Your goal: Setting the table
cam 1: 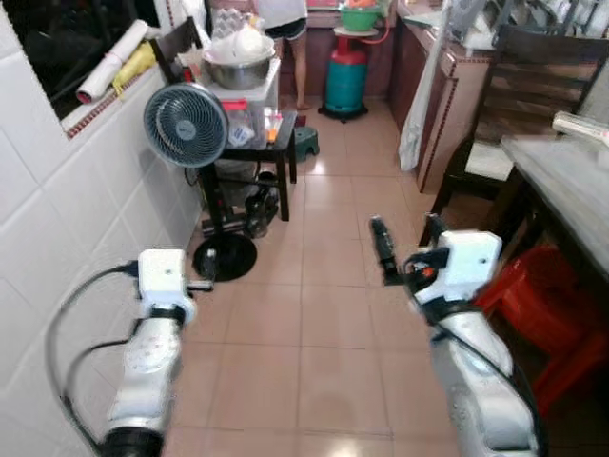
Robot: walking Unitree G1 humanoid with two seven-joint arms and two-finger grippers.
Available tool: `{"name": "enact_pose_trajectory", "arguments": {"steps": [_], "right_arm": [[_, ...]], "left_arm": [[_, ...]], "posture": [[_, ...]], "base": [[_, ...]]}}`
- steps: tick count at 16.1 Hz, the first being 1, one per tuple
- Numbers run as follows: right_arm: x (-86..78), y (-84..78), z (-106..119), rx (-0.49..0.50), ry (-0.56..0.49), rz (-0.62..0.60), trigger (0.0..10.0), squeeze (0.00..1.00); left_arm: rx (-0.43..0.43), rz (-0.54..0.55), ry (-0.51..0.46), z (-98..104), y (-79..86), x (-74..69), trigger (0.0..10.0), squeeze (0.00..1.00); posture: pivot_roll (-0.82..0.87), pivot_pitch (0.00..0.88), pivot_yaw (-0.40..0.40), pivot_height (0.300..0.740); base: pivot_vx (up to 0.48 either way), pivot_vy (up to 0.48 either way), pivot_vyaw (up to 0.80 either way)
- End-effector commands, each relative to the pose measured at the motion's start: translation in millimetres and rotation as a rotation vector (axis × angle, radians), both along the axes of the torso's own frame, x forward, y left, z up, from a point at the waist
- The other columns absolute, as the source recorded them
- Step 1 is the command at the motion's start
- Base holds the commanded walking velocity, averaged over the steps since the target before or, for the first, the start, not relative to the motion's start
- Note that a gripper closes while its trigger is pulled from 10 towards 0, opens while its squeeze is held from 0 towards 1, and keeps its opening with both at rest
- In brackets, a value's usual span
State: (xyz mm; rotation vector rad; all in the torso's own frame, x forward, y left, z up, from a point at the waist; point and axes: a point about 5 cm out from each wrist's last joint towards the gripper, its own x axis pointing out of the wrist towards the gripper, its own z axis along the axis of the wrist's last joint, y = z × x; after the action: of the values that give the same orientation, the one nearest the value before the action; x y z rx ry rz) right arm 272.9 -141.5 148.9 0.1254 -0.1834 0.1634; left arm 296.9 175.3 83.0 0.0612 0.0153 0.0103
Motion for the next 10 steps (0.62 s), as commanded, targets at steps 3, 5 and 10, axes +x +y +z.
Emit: {"name": "enact_pose_trajectory", "arguments": {"steps": [3, 5, 10], "right_arm": [[1.8, -0.6, -1.7, 0.018, 0.016, -0.007, 10.0, 0.00], [2.1, -0.7, -3.0, 0.017, 0.022, -0.010, 10.0, 0.00], [4.5, -0.5, -4.1, 0.017, 0.026, -0.014, 10.0, 0.00]], "left_arm": [[0.017, -0.004, -0.004, 1.1, 2.4, 0.8, 10.0, 0.00], [0.019, -0.005, -0.004, 0.4, 2.7, 0.9, 10.0, 0.00], [0.028, -0.013, 0.010, -4.1, 2.4, 0.8, 10.0, 0.00]], "posture": [[0.01, 0.000, 0.006, 0.740], [0.02, 0.000, 0.006, 0.740], [0.02, 0.000, 0.004, 0.740]], "base": [[0.000, 0.336, 0.00], [0.000, 0.341, 0.00], [0.000, 0.375, 0.00]]}}
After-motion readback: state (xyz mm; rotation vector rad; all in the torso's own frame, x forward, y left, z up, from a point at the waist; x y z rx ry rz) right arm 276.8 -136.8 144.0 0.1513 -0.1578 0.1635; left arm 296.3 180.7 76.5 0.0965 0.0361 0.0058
